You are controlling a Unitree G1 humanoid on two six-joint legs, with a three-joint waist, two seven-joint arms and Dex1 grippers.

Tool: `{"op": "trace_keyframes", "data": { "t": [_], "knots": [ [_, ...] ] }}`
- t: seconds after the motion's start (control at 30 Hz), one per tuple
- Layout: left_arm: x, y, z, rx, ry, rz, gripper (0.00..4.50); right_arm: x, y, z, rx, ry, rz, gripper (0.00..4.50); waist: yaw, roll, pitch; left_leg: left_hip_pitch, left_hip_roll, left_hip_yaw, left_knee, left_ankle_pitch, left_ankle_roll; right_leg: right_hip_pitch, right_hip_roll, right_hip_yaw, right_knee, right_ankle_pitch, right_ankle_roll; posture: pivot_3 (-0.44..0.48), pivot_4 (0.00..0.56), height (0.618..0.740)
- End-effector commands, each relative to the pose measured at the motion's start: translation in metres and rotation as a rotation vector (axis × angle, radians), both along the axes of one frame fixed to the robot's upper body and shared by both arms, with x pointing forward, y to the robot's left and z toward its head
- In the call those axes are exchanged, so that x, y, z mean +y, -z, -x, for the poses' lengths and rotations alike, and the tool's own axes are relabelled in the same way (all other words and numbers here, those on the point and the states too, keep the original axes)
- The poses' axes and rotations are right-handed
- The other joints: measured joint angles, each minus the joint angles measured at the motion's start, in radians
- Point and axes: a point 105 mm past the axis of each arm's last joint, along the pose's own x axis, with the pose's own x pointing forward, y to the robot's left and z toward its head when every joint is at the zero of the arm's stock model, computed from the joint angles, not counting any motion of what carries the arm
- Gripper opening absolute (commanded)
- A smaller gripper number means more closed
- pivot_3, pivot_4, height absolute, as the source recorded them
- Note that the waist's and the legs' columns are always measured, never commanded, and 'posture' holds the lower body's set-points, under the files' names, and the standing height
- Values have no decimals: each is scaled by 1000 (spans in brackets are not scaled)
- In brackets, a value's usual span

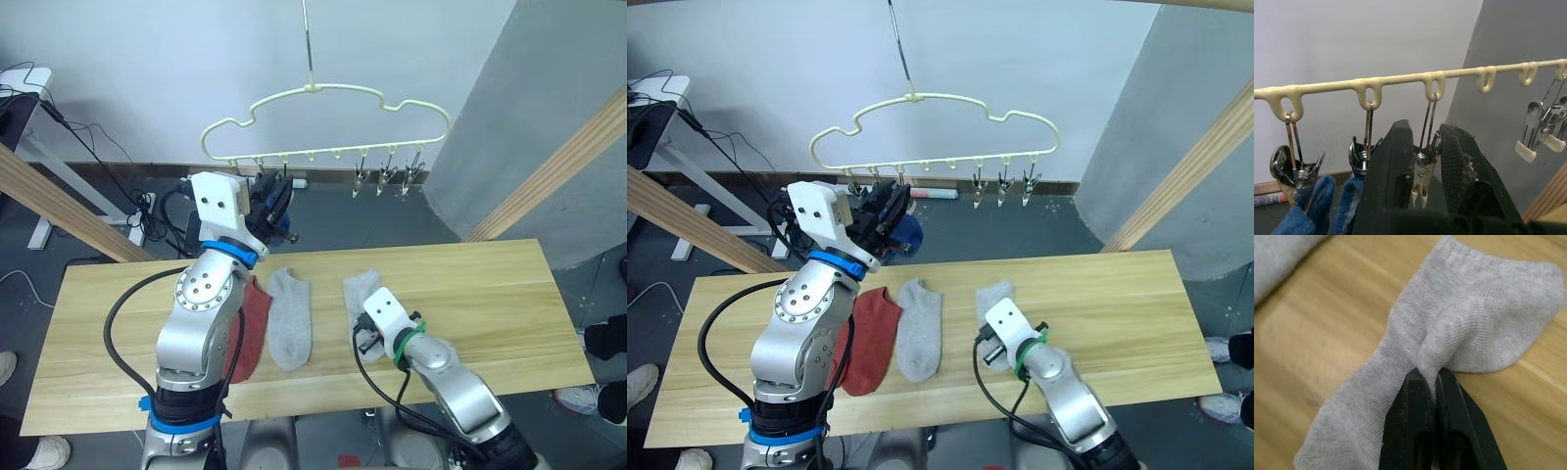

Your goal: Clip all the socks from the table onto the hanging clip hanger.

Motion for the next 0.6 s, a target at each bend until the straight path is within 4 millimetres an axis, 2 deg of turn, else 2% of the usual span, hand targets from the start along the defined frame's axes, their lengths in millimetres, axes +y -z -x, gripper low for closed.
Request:
{"op": "trace_keyframes", "data": {
  "t": [0.03, 0.23, 0.37, 0.6],
  "knots": [
    [-3, -14, 9, -47, 40, 24, 686, 5, -31, -3, -155, -150, 19, 0, 0, 0, 0, 0, 0, 0, 0, 0, 0, 0, 0, 0, 0, 0, 0, -88, 347, 740],
    [0, -24, 14, -27, 141, 68, 686, 11, -64, -7, -384, -369, 139, 0, -3, 0, 0, 0, 0, 1, 0, 0, 0, -1, 1, 0, 0, 0, 0, -92, 349, 740],
    [2, -31, 16, -8, 205, 72, 686, 27, -85, -9, -541, -509, 183, 0, -4, 0, 0, 0, 1, 1, 0, 0, 0, -1, 1, 0, 0, 0, 0, -89, 347, 740],
    [11, -41, 13, 43, 247, 130, 684, 43, -108, -24, -688, -568, 191, 0, -1, 0, 0, 0, 1, 0, 0, 0, 0, -1, 0, 0, 0, 2, -3, -89, 342, 740]
  ]
}}
